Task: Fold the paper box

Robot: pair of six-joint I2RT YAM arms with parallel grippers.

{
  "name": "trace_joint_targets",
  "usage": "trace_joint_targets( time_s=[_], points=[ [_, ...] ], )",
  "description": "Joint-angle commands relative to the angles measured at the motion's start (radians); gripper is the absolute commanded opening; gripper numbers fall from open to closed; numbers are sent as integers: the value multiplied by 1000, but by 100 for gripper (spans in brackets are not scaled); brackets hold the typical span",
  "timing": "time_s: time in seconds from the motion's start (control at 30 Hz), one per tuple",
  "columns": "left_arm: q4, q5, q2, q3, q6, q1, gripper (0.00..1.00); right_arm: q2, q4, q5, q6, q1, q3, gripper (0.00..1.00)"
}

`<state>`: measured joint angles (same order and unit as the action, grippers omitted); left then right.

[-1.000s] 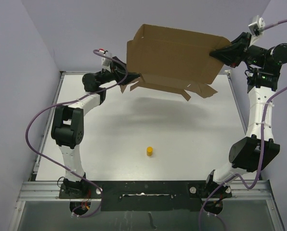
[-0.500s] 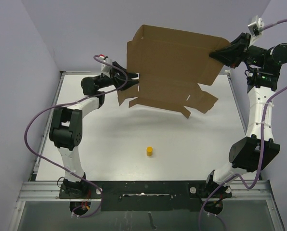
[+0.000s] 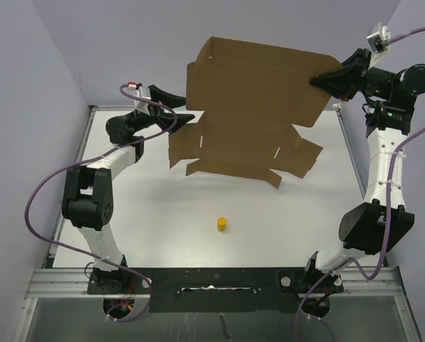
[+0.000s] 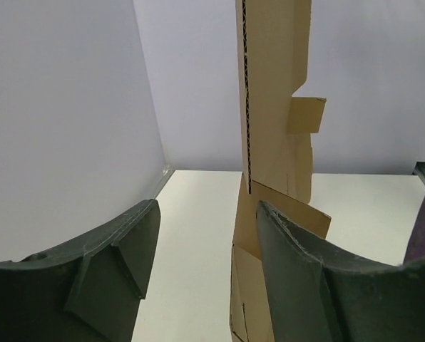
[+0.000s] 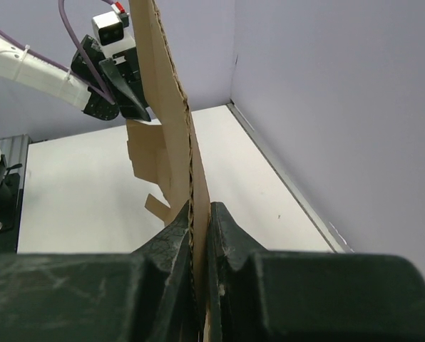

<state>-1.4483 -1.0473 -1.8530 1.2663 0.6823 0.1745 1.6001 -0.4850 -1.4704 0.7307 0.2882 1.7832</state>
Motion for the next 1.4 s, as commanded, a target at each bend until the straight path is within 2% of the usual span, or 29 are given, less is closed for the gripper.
trace_joint_targets(
  time_s=[0.0, 0.33, 0.7, 0.73, 0.93, 1.07, 1.2, 1.37],
  points=[
    [-62, -47, 37, 40, 35, 0, 56, -14, -46, 25, 34, 0, 33, 0],
    [-61, -104, -35, 125, 99, 51, 57, -21, -86, 21, 68, -15, 27, 0],
    [-68, -82, -75, 135, 96, 76, 55, -22, -115, 15, 95, -24, 31, 0],
    [-69, -74, -67, 132, 99, 70, 56, -22, -113, 14, 95, -22, 33, 0],
    [-69, -9, 30, 39, 97, -1, 77, -16, -116, 9, 94, -17, 30, 0],
    [-67, -13, 82, -13, 97, -64, 81, -15, -128, 10, 105, -17, 28, 0],
    [-64, -27, 99, -43, 103, -119, 79, -20, -131, 9, 111, -19, 26, 0],
    [-64, -62, 82, -8, 103, -124, 64, -23, -135, 10, 117, -23, 25, 0]
  ],
)
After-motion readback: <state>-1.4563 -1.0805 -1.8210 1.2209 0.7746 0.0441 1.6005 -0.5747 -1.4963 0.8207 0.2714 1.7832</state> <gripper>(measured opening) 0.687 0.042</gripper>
